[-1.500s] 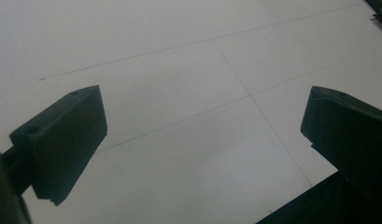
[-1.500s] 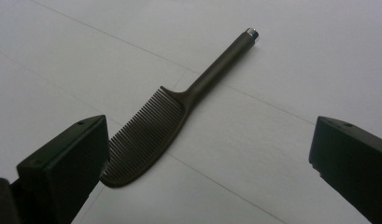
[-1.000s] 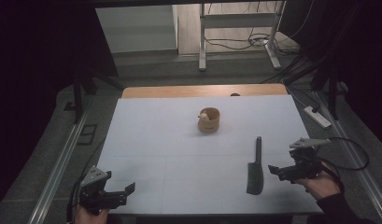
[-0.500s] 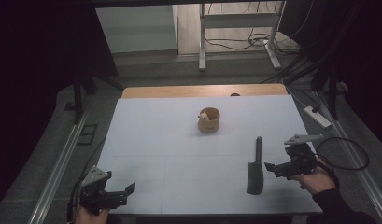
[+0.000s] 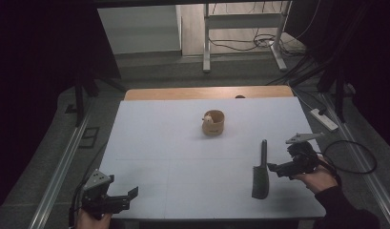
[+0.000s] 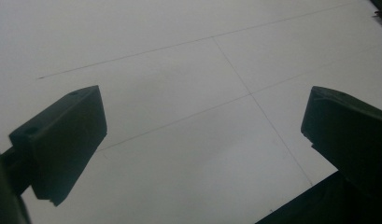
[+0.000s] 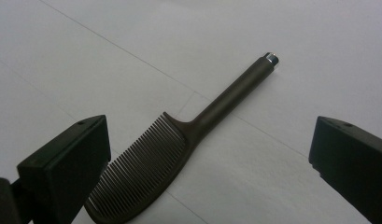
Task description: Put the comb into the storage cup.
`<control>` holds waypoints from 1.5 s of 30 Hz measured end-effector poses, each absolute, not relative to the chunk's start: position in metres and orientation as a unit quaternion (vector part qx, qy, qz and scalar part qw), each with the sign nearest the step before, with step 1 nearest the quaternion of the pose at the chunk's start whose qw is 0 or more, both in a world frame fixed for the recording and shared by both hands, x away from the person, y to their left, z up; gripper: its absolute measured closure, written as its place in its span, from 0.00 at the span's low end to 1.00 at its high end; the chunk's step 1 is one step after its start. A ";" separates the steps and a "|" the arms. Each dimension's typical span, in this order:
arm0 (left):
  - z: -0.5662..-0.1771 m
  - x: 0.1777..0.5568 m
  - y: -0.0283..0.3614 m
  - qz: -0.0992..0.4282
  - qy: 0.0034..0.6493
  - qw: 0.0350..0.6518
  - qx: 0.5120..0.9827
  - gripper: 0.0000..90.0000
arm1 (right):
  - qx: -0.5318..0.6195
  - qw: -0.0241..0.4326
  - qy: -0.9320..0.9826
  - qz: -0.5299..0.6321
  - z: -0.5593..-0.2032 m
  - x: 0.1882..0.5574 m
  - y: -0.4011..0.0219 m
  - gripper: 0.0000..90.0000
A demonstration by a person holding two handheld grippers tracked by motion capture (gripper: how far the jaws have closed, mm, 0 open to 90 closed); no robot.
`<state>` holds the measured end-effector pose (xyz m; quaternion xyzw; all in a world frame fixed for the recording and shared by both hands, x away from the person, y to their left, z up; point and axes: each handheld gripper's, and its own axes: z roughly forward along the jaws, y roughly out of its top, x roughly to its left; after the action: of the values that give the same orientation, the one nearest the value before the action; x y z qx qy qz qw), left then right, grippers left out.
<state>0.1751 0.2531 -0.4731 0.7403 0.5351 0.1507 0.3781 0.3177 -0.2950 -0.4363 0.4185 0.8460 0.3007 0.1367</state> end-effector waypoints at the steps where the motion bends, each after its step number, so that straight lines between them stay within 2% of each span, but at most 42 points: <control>1: -0.473 0.175 0.253 0.151 0.535 0.378 0.740 0.01 | 0.418 0.138 0.847 0.298 -0.436 0.319 -0.294 0.00; 45: -0.473 0.176 0.254 0.146 0.535 0.379 0.740 0.01 | 0.406 0.114 0.871 0.251 -0.446 0.359 -0.254 0.00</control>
<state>0.1759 0.2538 -0.4734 0.7405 0.5354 0.1461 0.3790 0.3591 -0.2538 -0.4459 0.4063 0.8712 0.2511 0.1135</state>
